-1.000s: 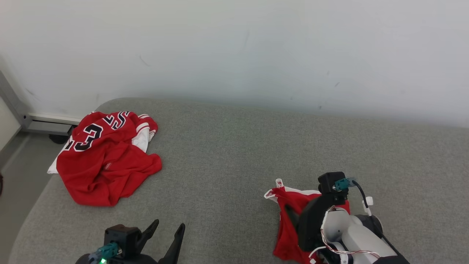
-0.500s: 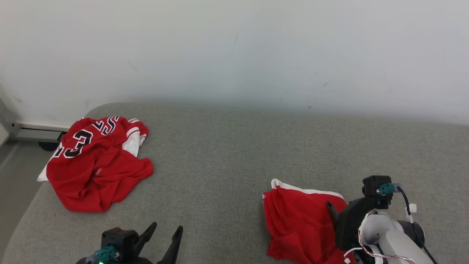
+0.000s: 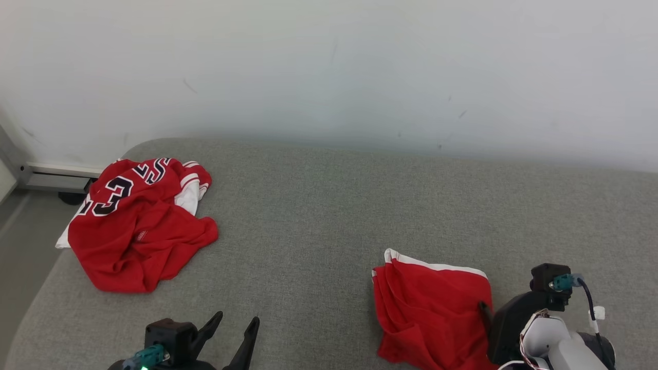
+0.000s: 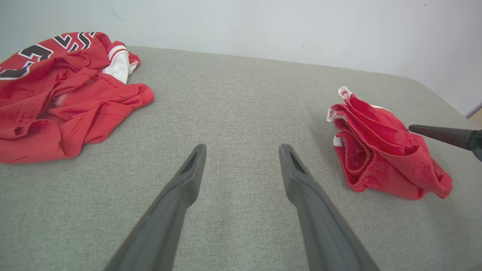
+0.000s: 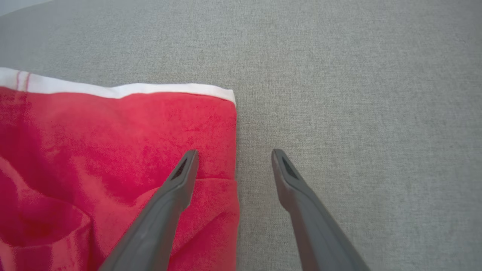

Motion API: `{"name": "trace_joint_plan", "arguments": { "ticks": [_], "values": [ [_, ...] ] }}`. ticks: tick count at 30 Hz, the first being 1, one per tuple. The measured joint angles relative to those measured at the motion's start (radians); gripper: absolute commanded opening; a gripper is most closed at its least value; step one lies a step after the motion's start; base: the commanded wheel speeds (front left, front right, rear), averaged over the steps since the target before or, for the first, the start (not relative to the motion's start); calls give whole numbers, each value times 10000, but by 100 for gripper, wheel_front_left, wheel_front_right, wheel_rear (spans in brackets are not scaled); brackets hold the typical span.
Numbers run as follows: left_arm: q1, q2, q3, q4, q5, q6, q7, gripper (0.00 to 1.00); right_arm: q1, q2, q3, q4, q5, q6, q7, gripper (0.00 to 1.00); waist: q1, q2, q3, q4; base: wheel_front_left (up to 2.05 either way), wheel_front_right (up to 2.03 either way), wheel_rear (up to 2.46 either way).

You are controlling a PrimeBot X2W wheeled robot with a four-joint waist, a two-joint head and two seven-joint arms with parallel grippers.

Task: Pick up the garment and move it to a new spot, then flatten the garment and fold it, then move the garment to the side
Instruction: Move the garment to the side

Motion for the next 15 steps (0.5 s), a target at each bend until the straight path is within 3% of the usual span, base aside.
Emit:
{"name": "trace_joint_plan", "arguments": {
  "ticks": [14, 15],
  "values": [
    [-22, -2, -29, -4, 27, -8, 38, 100, 459, 397, -104, 211, 17, 0, 884, 100, 0, -1, 90, 193, 0, 0, 0],
    [-22, -2, -31, -4, 27, -8, 40, 100, 451, 405, -132, 211, 17, 0, 899, 95, 0, -1, 92, 201, 0, 0, 0]
  ]
}}
